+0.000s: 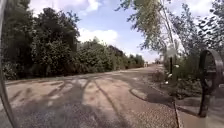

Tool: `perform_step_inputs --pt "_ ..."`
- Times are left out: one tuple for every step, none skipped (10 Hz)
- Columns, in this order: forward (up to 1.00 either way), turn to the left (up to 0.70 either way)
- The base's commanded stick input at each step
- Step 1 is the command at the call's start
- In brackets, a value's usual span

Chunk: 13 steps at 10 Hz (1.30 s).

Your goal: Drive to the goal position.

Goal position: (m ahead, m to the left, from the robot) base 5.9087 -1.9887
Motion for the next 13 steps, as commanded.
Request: perform_step_inputs --pt "0.04 0.00" --pt "0.04 0.00" --pt "0.04 0.00" --pt "0.04 0.00" --pt "0.04 0.00" --pt "0.04 0.00" --pt "0.04 0.00" --pt "0.04 0.00" --pt "0.04 0.00" --pt "0.04 0.00" --pt "0.04 0.00" --pt "0.04 0.00" --pt "0.04 0.00"
